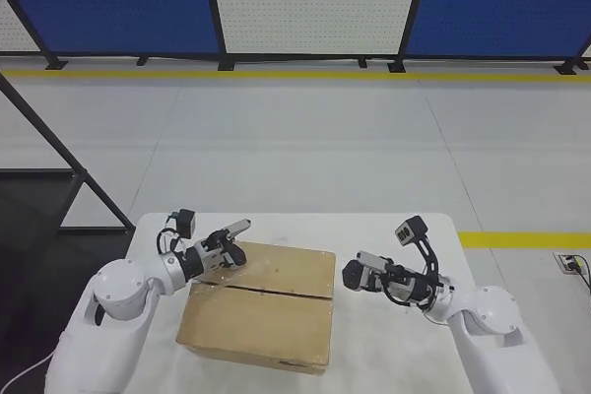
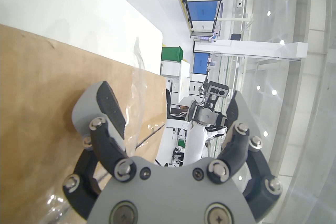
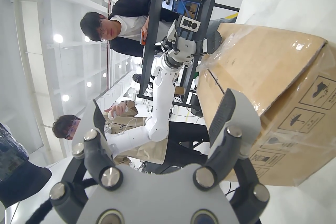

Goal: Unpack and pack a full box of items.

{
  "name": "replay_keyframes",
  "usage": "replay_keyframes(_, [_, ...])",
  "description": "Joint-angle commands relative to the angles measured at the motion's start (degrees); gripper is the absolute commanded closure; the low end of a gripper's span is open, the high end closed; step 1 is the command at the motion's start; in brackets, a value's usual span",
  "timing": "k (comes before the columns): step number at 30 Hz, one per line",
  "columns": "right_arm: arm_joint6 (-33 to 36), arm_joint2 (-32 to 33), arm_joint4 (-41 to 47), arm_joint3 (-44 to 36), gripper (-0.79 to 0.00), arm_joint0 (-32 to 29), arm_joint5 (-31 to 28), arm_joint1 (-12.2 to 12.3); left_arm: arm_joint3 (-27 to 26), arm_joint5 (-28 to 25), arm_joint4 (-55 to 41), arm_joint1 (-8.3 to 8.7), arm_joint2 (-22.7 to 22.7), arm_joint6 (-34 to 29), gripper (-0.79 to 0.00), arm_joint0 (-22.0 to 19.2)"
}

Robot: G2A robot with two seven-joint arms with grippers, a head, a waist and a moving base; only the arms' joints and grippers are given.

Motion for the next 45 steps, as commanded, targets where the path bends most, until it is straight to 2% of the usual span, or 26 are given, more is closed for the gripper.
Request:
replay_keyframes(1, [-0.09,0.37,0.17,-0.36,-0.785,-0.55,-0.15,0.18,0.20,-0.13,-0.37,-0.04,0.47,0.06,-0.785,-0.41])
replay_keyframes(14, [-0.36,0.67,1.11,-1.09,-0.785,-1.96,-0.83,1.04,-2.10,1.03,0.99,0.72,0.39,-0.05,-0.785,0.99])
replay_keyframes(21, [-0.58,0.10,1.43,-0.83,-0.785,-1.73,-0.94,1.35,-5.10,0.08,-1.51,0.62,1.60,-0.01,-0.785,1.85])
replay_keyframes(28, [-0.73,-0.18,2.05,-0.31,-0.785,-1.83,-1.52,1.66,-6.66,-0.19,-1.67,0.29,4.58,0.53,-0.785,1.01])
replay_keyframes(45, [-0.44,-0.31,3.92,1.36,-0.785,-2.11,-3.30,2.44,-5.37,0.00,-1.42,-1.16,12.84,1.70,-0.785,-3.64])
